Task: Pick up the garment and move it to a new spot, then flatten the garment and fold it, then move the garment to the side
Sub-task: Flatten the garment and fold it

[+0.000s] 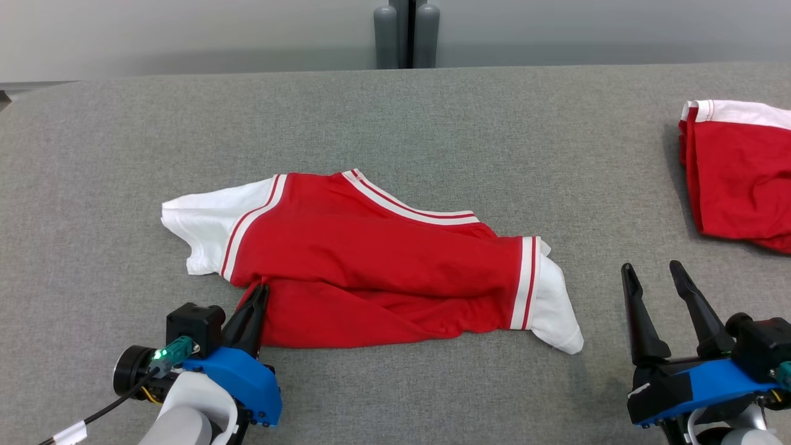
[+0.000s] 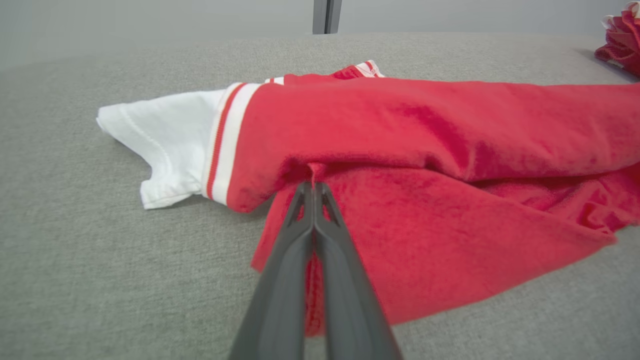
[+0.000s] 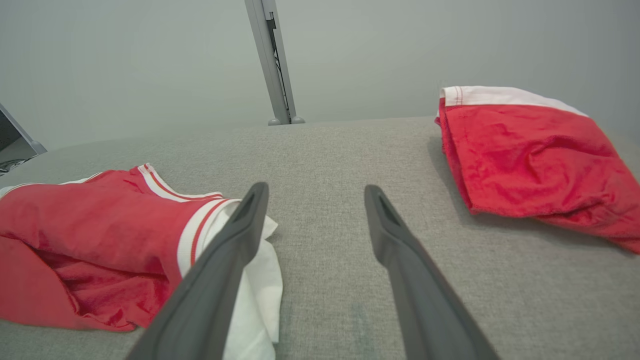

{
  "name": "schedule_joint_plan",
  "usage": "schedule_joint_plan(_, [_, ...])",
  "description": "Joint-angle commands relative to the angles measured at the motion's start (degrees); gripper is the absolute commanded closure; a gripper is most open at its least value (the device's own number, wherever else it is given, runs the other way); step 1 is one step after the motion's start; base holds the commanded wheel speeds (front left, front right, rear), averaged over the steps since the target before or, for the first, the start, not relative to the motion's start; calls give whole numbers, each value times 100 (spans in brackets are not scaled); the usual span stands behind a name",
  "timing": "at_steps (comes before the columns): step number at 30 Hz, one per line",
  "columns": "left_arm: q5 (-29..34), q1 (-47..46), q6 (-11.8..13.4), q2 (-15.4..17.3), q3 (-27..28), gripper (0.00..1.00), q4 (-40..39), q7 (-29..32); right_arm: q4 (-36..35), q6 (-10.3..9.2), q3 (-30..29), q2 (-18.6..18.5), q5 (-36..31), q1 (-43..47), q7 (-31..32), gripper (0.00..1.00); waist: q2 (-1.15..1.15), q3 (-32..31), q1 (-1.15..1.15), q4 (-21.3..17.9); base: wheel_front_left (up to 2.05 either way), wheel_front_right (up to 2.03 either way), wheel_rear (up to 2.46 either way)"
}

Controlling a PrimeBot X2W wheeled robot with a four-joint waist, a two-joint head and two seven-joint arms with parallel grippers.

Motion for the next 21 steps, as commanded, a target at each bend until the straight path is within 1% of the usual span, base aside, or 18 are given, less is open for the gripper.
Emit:
schedule_joint_plan(1, [8, -103, -19, -12, 12, 100, 24, -82, 10, 3, -4, -5, -22, -83, -45, 0, -1, -1, -1, 9, 0, 0, 0])
schedule_joint_plan(7, [-10, 152, 90, 5, 55, 100, -225, -340, 48, 3, -184, -5, -5, 31, -52, 0, -1, -65, -1, 210, 0, 0, 0])
schedule_joint_plan(14, [-183, 592, 141, 54, -1, 100, -563, -143, 44, 3, -246, -6, -46, -74, 15, 0, -1, -81, -1, 525, 0, 0, 0])
schedule_joint_plan(18, [-315, 852, 149, -2, -56, 100, -509, -80, 80, 3, -277, -6, -42, -83, 23, 0, -1, -134, -1, 612, 0, 0, 0])
schedule_joint_plan(21, [-413, 1008, 86, -79, -145, 100, -389, -39, 100, 3, -288, -6, -20, -53, 23, 0, -1, -181, -1, 648, 0, 0, 0])
